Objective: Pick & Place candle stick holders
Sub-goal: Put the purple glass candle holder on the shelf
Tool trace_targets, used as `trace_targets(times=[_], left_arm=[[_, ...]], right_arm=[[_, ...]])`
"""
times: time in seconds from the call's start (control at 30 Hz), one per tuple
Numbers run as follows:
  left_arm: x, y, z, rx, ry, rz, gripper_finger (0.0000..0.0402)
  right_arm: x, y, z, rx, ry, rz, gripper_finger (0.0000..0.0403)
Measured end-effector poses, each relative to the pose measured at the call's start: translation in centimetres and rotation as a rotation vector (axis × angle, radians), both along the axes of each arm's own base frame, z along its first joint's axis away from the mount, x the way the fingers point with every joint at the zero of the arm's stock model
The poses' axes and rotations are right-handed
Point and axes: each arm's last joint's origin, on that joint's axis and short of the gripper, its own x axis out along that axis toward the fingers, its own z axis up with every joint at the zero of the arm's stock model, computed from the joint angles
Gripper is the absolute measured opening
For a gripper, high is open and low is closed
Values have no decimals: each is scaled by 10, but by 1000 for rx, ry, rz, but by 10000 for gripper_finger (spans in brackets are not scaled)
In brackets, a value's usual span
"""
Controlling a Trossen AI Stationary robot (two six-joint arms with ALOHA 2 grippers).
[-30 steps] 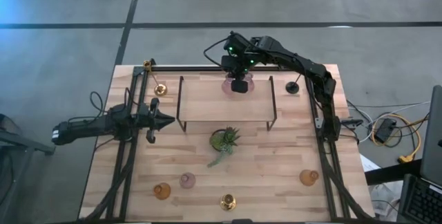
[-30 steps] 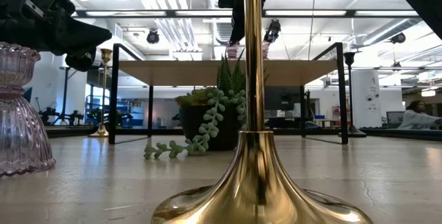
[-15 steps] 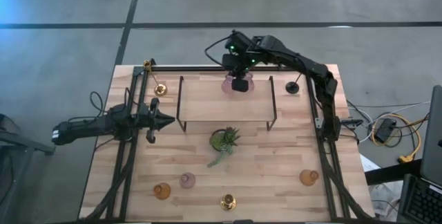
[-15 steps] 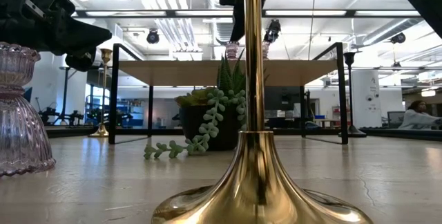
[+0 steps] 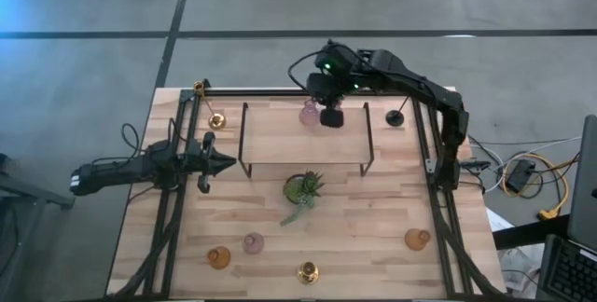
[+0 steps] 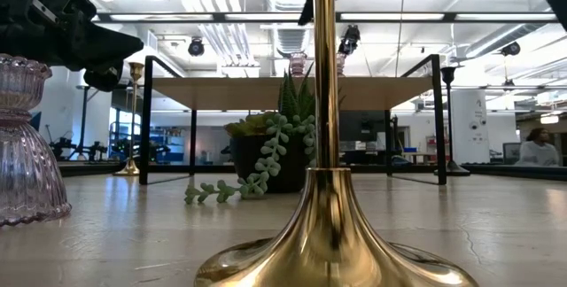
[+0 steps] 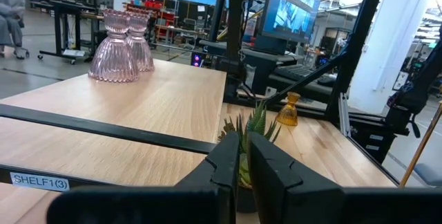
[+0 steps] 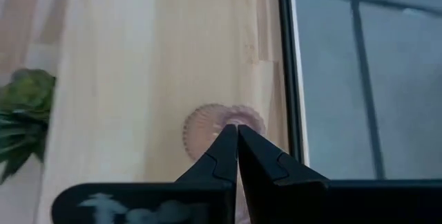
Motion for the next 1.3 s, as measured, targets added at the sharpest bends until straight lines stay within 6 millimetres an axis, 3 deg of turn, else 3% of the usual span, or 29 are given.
trace_targets(times=[0.33,0.5,0.83,1.03,1.2,1.3], left_arm=[[0,0,0,0,4,0,35],[0,-1,0,-4,31,-27,35],[1,-1,0,-4,31,-24,35],[1,0,6,-22,-44,6,35],[1,0,10,-57,-84,-7,35],[-2,-5,24,-88,-120,-164,35]], right_arm=[[-32,65,36,21,-39,86,8],[-53,77,42,114,5,2,8],[-73,96,47,186,56,-62,8],[-82,112,41,187,87,-109,8],[-88,126,24,170,148,-134,8],[-93,130,13,163,173,-171,8]])
